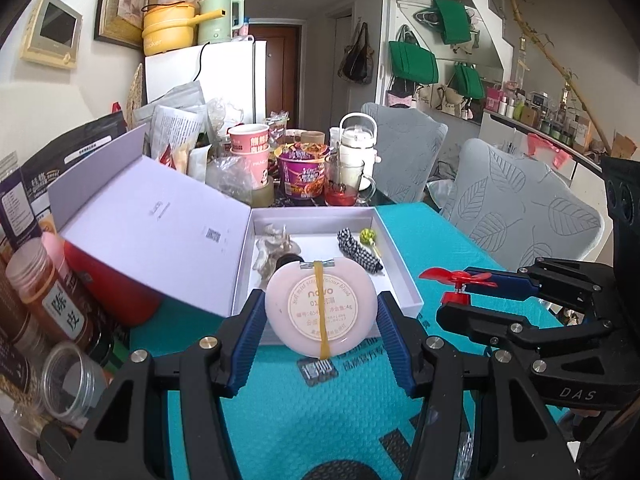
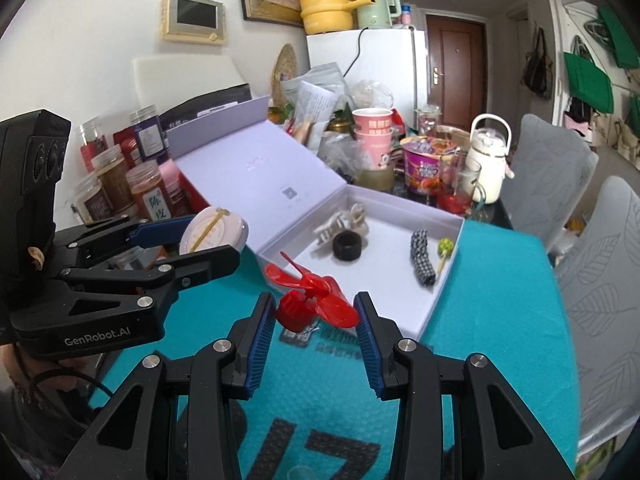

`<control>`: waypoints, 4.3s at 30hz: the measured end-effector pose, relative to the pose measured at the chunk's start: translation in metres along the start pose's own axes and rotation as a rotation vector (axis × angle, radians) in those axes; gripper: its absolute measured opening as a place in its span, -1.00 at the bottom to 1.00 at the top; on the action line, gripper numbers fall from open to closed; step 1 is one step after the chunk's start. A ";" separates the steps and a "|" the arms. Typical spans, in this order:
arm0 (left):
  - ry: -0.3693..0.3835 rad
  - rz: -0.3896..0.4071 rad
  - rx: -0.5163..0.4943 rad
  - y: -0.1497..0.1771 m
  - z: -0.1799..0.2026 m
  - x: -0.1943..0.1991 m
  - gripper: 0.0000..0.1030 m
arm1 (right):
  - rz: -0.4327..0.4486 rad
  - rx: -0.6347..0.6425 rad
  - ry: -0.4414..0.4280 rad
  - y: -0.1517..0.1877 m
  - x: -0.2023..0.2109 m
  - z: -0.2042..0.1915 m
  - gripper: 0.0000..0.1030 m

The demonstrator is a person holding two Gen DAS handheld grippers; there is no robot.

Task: Organize rigid objects
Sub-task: 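Carry the white container and red fan in both tools toward the white box, then lower the white container and red fan into the box and open both tools, then move both open tools back toward the clear plastic piece and black claw clip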

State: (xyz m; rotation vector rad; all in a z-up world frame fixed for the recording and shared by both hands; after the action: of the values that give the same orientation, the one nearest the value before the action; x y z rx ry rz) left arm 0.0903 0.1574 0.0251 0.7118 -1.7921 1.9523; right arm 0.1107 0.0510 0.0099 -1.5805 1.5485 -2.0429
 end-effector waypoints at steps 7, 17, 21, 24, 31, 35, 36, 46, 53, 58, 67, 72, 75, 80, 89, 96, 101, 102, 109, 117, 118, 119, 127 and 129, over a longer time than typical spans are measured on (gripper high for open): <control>-0.003 0.025 -0.005 -0.025 -0.001 -0.017 0.08 | 0.020 0.001 0.012 -0.021 -0.006 0.018 -0.23; -0.012 0.052 -0.038 -0.059 -0.003 -0.052 0.08 | 0.034 0.016 0.033 -0.048 -0.027 0.047 -0.23; -0.017 0.059 -0.063 -0.073 0.000 -0.069 0.08 | 0.039 0.007 0.045 -0.059 -0.040 0.061 -0.23; -0.011 0.064 -0.072 -0.084 0.001 -0.081 0.08 | 0.047 0.005 0.056 -0.067 -0.047 0.071 -0.23; -0.024 0.075 -0.084 -0.106 0.000 -0.105 0.08 | 0.047 0.019 0.077 -0.087 -0.068 0.090 -0.23; -0.030 0.081 -0.078 -0.118 -0.008 -0.116 0.08 | 0.058 0.008 0.079 -0.098 -0.081 0.099 -0.23; -0.036 0.084 -0.074 -0.120 -0.011 -0.119 0.08 | 0.053 0.003 0.087 -0.100 -0.087 0.103 -0.23; -0.072 0.010 -0.054 -0.112 -0.037 -0.165 0.08 | 0.017 -0.053 0.027 -0.103 -0.135 0.124 -0.23; -0.080 -0.101 -0.051 -0.094 -0.048 -0.205 0.08 | -0.040 -0.039 0.019 -0.092 -0.161 0.126 -0.23; -0.107 -0.144 -0.078 -0.082 -0.045 -0.221 0.08 | -0.090 -0.059 0.033 -0.081 -0.180 0.135 -0.23; -0.069 -0.200 -0.082 -0.071 -0.036 -0.237 0.08 | -0.134 -0.083 0.030 -0.069 -0.200 0.143 -0.23; -0.055 -0.237 -0.065 -0.064 -0.037 -0.247 0.08 | -0.153 -0.113 0.021 -0.065 -0.205 0.150 -0.22; -0.063 -0.248 -0.067 -0.062 -0.037 -0.253 0.08 | -0.159 -0.130 0.029 -0.063 -0.206 0.154 -0.21; -0.047 -0.269 -0.074 -0.060 -0.033 -0.257 0.08 | -0.172 -0.124 0.067 -0.060 -0.208 0.157 -0.21; -0.043 -0.299 -0.027 -0.059 -0.038 -0.258 0.08 | -0.167 -0.148 0.052 -0.063 -0.203 0.159 -0.21; -0.074 -0.271 -0.032 -0.066 -0.041 -0.247 0.08 | -0.160 -0.147 0.061 -0.065 -0.197 0.157 -0.21; -0.079 -0.246 -0.021 -0.073 -0.041 -0.235 0.08 | -0.146 -0.133 0.067 -0.070 -0.189 0.150 -0.21; -0.083 -0.244 -0.017 -0.074 -0.041 -0.233 0.08 | -0.143 -0.131 0.067 -0.071 -0.188 0.149 -0.21; -0.080 -0.216 -0.007 -0.083 -0.035 -0.218 0.08 | -0.128 -0.124 0.074 -0.077 -0.173 0.143 -0.20; -0.090 -0.172 -0.020 -0.097 -0.023 -0.187 0.08 | -0.086 -0.109 0.099 -0.088 -0.138 0.137 -0.18; -0.093 -0.164 -0.022 -0.099 -0.022 -0.181 0.08 | -0.081 -0.106 0.100 -0.090 -0.133 0.136 -0.18; -0.097 -0.155 -0.025 -0.101 -0.020 -0.175 0.08 | -0.075 -0.102 0.101 -0.092 -0.128 0.134 -0.18; -0.116 -0.091 -0.040 -0.112 -0.008 -0.124 0.08 | -0.014 -0.067 0.103 -0.099 -0.081 0.113 -0.09; -0.120 -0.082 -0.045 -0.112 -0.005 -0.113 0.08 | 0.001 -0.061 0.105 -0.099 -0.069 0.107 -0.09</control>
State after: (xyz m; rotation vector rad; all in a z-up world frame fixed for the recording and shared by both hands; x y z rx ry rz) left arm 0.2466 0.1790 0.0455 0.8899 -1.8391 1.8461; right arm 0.2689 0.0726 0.0329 -1.5153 1.6616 -2.1293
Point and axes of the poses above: each gripper's, at about its wrist camera, not at the fingertips, and x roughly against the way its jaws point, z to its right, y to its underside, the point moved 6 cm from there along -x, roughly the way its jaws point, and after that the axes turned 2 degrees about -z, right-handed, at the moved point
